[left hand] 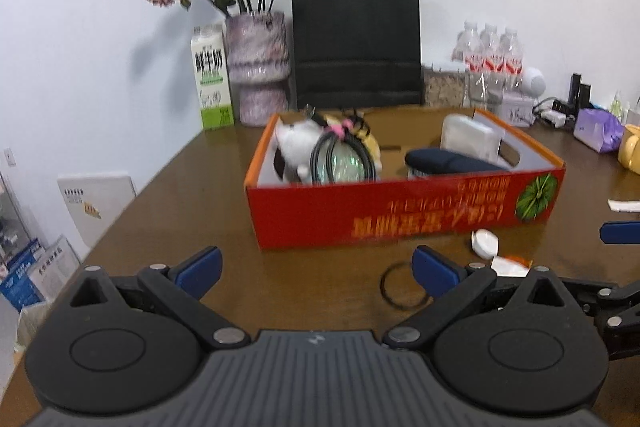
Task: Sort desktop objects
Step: 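Withdraw both tools and move the right tool to the crumpled white tissue, then grasp the white tissue with the right tool while the left tool grasps the short black cable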
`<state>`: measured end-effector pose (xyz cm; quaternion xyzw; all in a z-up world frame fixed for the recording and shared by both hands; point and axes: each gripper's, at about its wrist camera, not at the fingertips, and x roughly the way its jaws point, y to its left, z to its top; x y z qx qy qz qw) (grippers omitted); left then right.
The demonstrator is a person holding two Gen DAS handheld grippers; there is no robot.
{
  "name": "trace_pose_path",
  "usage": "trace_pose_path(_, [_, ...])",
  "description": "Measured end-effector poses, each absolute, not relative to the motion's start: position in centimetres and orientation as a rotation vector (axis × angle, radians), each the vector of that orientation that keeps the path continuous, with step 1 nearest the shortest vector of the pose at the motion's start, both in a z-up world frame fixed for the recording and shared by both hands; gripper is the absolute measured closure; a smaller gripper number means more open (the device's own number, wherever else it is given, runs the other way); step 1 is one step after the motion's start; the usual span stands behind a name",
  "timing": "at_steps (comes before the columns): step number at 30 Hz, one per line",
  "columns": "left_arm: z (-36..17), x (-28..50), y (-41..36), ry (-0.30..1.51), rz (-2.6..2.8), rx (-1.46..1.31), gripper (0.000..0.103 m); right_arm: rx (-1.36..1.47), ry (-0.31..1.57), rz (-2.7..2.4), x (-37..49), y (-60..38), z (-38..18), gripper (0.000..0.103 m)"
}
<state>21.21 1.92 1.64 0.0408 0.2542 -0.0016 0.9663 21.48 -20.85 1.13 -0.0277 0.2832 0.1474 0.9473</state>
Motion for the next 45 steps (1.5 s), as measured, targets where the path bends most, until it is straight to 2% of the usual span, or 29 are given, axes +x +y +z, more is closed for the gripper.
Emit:
trace_pose_path(4, [1.2, 21.2, 2.0, 0.526, -0.007, 0.078, 0.000, -0.069, 0.596, 0.319, 21.7, -19.9, 0.5, 0.008])
trace_pose_path(7, [1.1, 21.2, 2.2, 0.528, -0.002, 0.077, 0.000, -0.088, 0.598, 0.332, 21.8, -19.2, 0.4, 0.020])
trace_pose_path(9, [1.0, 21.3, 2.4, 0.533, 0.002, 0.072, 0.000, -0.098, 0.608, 0.342, 22.1, -18.8, 0.3, 0.021])
trace_pose_path(11, [0.9, 21.5, 2.5, 0.541, 0.003, 0.067, 0.000, -0.100, 0.620, 0.355, 22.5, -18.4, 0.0, 0.033])
trace_pose_path(13, [0.7, 21.6, 2.6, 0.549, 0.003, 0.064, 0.000, -0.097, 0.637, 0.369, 23.0, -18.2, -0.3, 0.040])
trace_pose_path(19, [0.3, 21.9, 2.6, 0.563, -0.005, 0.063, 0.000, -0.110, 0.668, 0.378, 24.1, -17.1, -1.1, 0.047])
trace_pose_path(21, [0.2, 21.9, 2.6, 0.565, -0.008, 0.062, 0.000, -0.112, 0.677, 0.380, 24.3, -17.0, -1.4, 0.055])
trace_pose_path(23, [0.1, 22.0, 2.6, 0.568, -0.010, 0.061, 0.000, -0.109, 0.686, 0.385, 24.4, -16.9, -1.6, 0.072])
trace_pose_path(28, [-0.1, 22.3, 2.3, 0.576, -0.018, 0.061, 0.000, -0.097, 0.681, 0.403, 24.4, -17.1, -1.7, 0.088])
trace_pose_path(45, [-0.5, 23.8, 0.1, 0.609, -0.072, 0.077, 0.000, -0.029, 0.587, 0.340, 24.1, -20.4, -0.2, 0.088])
